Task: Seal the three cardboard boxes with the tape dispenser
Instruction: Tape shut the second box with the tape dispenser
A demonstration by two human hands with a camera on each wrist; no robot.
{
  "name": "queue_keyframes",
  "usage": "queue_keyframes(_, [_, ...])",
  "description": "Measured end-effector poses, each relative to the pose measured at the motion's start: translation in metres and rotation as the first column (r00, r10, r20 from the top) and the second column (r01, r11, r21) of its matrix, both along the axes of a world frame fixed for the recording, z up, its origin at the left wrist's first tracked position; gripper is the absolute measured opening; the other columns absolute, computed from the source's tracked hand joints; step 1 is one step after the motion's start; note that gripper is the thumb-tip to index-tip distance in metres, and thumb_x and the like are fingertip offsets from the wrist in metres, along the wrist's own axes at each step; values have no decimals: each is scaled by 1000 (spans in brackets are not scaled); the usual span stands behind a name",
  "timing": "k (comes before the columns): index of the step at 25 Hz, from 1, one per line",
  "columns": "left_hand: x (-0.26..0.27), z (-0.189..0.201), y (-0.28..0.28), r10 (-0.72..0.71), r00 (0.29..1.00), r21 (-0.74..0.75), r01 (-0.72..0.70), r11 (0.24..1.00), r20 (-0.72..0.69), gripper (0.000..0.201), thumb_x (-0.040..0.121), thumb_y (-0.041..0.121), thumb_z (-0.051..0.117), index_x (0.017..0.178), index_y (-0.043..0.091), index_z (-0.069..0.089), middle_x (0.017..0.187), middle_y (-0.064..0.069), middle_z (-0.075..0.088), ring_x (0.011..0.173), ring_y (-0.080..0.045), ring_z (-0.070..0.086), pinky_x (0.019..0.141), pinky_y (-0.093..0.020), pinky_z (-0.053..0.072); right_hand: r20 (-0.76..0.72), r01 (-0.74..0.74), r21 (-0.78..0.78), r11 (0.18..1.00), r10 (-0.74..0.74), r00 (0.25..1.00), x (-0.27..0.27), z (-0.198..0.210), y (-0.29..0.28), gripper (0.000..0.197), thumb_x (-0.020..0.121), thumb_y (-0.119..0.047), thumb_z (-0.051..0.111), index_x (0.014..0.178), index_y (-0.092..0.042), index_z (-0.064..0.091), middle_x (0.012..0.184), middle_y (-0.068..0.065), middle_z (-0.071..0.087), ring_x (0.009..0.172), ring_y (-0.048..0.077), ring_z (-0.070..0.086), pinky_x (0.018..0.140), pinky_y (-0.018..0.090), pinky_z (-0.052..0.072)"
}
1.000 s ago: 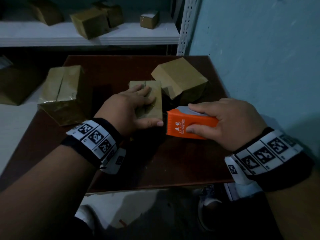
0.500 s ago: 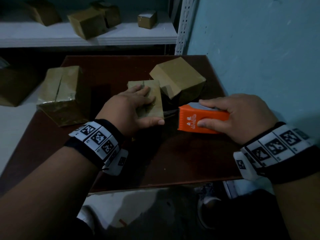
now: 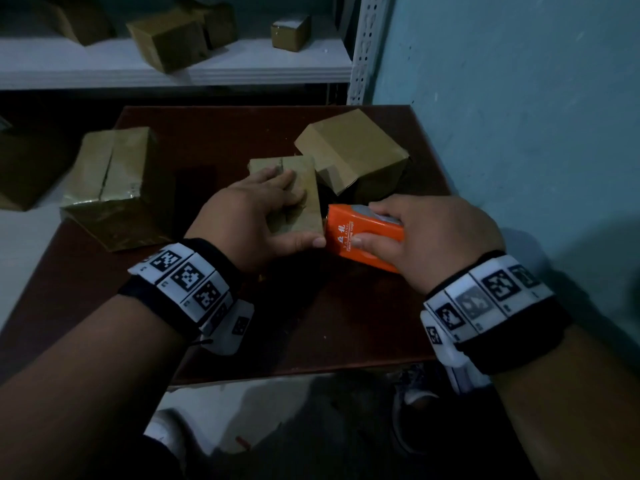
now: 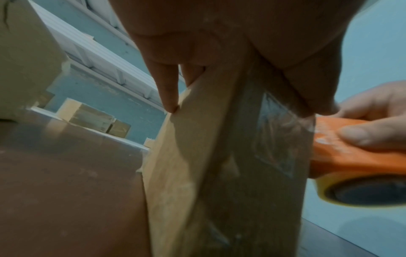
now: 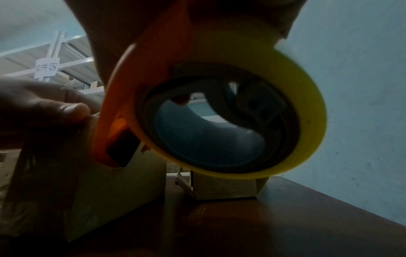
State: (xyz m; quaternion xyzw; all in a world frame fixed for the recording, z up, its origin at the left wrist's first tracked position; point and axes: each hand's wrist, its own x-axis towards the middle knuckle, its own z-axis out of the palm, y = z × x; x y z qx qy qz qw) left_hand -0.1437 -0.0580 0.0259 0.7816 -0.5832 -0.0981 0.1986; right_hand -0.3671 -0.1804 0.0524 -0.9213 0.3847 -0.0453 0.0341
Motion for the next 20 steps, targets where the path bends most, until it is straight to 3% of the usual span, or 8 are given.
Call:
queue_keyframes(3, [0,-3,2,-11,1000,-12,11,1000,-12,100,65,91,52,145,32,60,162,12,42,156,-6,24,128,-44,26,-75,141,-15,990,-141,987,-3,-1,-22,54,92,-75,56,126,-35,67,110,0,72,102,28,67,79,38,50])
queue_keyframes(6, [-2,-1,3,-7,1000,17,7,1000,-20,106,61,96,52,145,33,60,163,14,42,156,-8,25,128,-47,26,75,290,21,957,-291,954,-21,0,-48,55,87,-75,62,122,-32,70,111,1,74,104,33,68,84,40,52])
queue_keyframes(8, [0,2,3,8,999,7,-7,1000,-53,105,57,95,52,142,34,63,160,16,45,154,-11,29,127,-47,27,144,287,64,956,-293,945,-23,-8,-50,56,85,-76,63,123,-34,69,110,-1,75,102,31,69,84,40,52])
queue_keyframes(13, [3,9,0,10,998,-25,-12,1000,-67,96,57,90,50,130,31,72,153,13,55,146,-18,39,121,-48,35,46,184,89,979,-189,981,-16,-31,-43,68,83,-79,63,136,-35,61,115,1,75,104,31,70,87,42,56])
queue_keyframes(15, [2,7,-1,25,997,-33,-27,999,-71,81,67,84,54,127,33,73,152,15,55,145,-17,41,120,-49,36,4,165,66,984,-166,986,-14,-33,-42,69,84,-77,63,139,-36,58,117,1,74,105,30,70,87,42,56])
queue_keyframes(18, [3,2,-1,53,996,-111,-61,992,-71,41,88,59,67,119,34,77,147,18,58,142,-15,46,117,-49,40,-71,116,80,990,-111,991,-12,-36,-36,63,84,-76,65,134,-38,56,111,1,73,100,30,70,82,41,56])
queue_keyframes(20, [1,1,-2,60,996,-116,-67,991,-62,27,94,48,68,116,35,78,147,19,58,142,-16,47,119,-48,38,-125,126,74,989,-116,985,-10,-36,-34,64,82,-78,64,130,-36,57,107,2,72,97,30,70,81,42,57])
